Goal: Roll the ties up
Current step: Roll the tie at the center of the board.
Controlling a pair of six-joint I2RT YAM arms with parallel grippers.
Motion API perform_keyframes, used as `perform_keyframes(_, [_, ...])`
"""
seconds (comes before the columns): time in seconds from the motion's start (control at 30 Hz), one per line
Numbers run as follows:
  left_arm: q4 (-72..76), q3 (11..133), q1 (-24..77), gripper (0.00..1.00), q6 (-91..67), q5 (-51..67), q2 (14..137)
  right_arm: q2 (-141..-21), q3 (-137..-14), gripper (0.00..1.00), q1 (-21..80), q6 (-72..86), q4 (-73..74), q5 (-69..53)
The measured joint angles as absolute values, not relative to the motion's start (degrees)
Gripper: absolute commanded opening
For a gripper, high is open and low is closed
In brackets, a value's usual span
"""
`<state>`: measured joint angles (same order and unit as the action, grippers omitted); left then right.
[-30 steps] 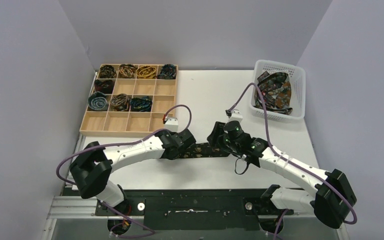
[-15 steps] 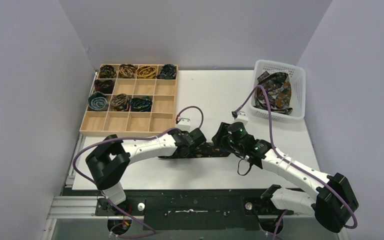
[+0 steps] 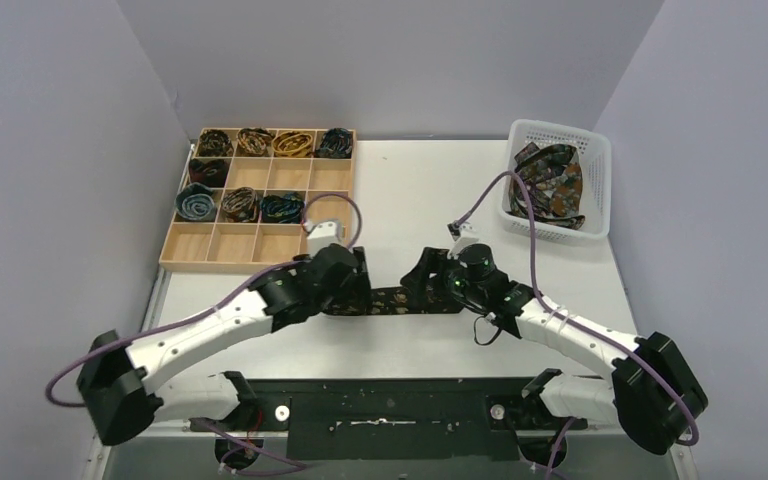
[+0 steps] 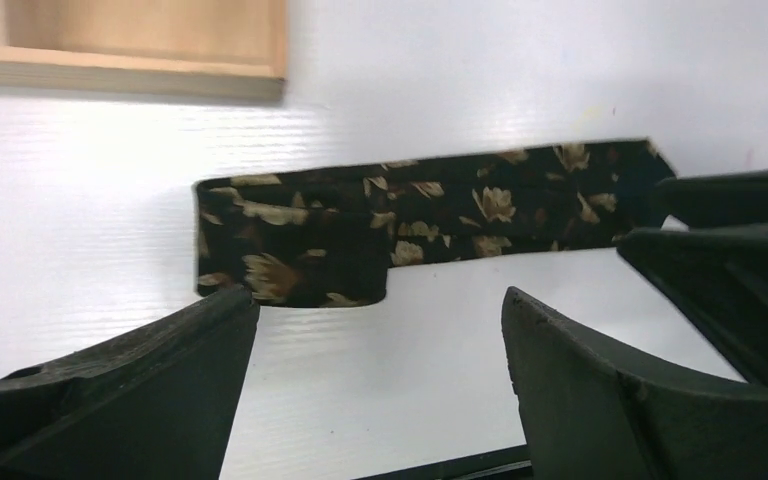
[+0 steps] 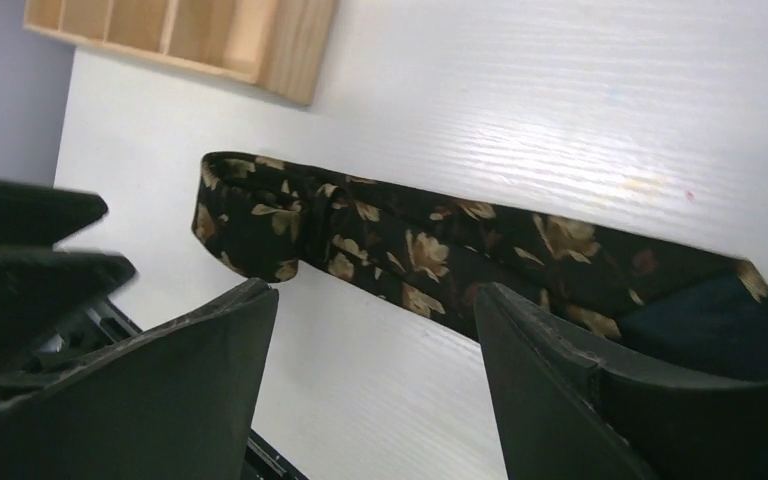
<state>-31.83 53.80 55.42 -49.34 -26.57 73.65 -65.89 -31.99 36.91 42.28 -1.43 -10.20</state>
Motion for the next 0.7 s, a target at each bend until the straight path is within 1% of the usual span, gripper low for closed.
perform_keyframes(0.03, [-31.1, 51.9, 53.7, 0.91, -49.4, -25.7, 70.0, -66.7, -31.7, 0.87, 37.1, 40.8, -3.8, -11.6])
perform_keyframes(0.13, [-30.4, 46.3, 46.5, 0.93, -49.5, -23.1, 60.9, -68.8, -31.5, 0.92, 38.8, 33.6, -8.8, -14.7])
perform_keyframes(0.2, [-30.5, 42.9, 41.9, 0.96, -49.5, -21.6, 56.4, -70.5, -31.9, 1.0, 41.2, 26.8, -10.8, -15.5])
perform_keyframes(0.3, [-30.6, 37.6, 35.0, 0.96, -49.1, -16.8, 51.1, -73.5, -33.1, 1.0, 46.6, 13.8, -13.0, -15.5])
perform_keyframes(0.37, [-30.6, 35.0, 29.4, 0.96, -48.8, -11.7, 49.7, -75.8, -34.2, 1.0, 49.8, 6.0, -14.6, -15.9])
perform_keyframes(0.5, [-30.3, 31.2, 19.7, 0.96, -47.9, -2.7, 49.4, -82.3, -39.3, 1.0, 51.8, -4.4, -14.7, -18.8])
perform_keyframes(0.57, [-30.2, 30.2, 17.1, 0.96, -47.3, 0.5, 49.2, -85.6, -42.6, 1.0, 51.9, -7.2, -14.0, -20.0])
perform_keyframes(0.7, [-29.2, 28.7, 15.1, 0.96, -47.1, 5.1, 48.7, -92.1, -49.3, 1.0, 52.0, -11.8, -11.2, -23.4])
